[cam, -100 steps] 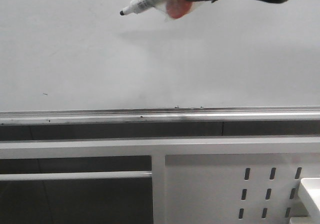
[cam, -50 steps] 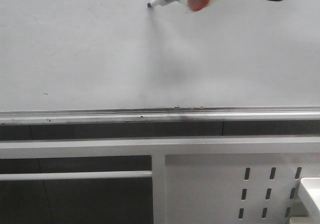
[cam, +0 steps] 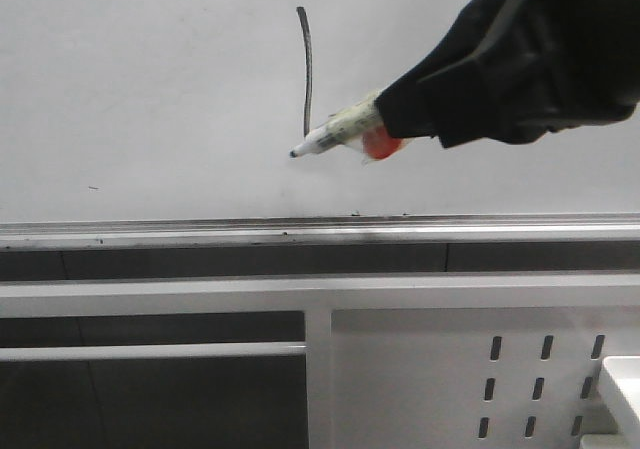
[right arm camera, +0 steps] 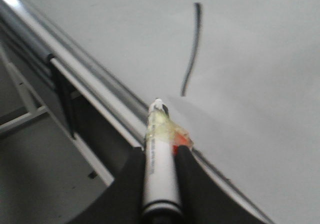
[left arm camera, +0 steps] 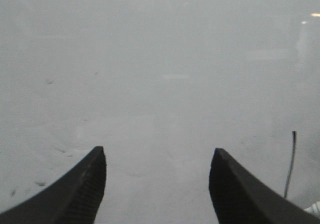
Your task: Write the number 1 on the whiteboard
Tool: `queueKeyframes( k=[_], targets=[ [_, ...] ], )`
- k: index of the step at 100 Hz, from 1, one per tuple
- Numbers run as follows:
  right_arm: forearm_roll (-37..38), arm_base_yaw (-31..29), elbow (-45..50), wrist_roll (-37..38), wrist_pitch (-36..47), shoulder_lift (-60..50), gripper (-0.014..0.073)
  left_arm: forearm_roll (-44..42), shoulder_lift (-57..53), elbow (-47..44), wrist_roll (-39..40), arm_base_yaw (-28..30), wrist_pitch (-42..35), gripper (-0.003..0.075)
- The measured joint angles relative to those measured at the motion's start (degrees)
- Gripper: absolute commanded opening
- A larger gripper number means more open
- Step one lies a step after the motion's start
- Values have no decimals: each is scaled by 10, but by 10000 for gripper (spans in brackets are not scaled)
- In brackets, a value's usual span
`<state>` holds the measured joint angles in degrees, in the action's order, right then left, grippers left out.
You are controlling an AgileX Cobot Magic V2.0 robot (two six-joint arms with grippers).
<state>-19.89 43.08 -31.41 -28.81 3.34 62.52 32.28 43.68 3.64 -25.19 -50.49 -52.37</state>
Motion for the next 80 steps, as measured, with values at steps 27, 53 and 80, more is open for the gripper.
queueKeyframes(
  k=[27, 53, 80],
  targets=[
    [18, 52, -64, 0, -171, -25, -69, -288, 0, 0, -2, 0, 194, 330],
    [43, 52, -104, 1, -230, -20, -69, -323, 19, 30, -4, 0, 280, 330],
    [78, 52, -163, 1, -291, 27, -69, -369, 152, 90, -4, 0, 268, 330]
  ],
)
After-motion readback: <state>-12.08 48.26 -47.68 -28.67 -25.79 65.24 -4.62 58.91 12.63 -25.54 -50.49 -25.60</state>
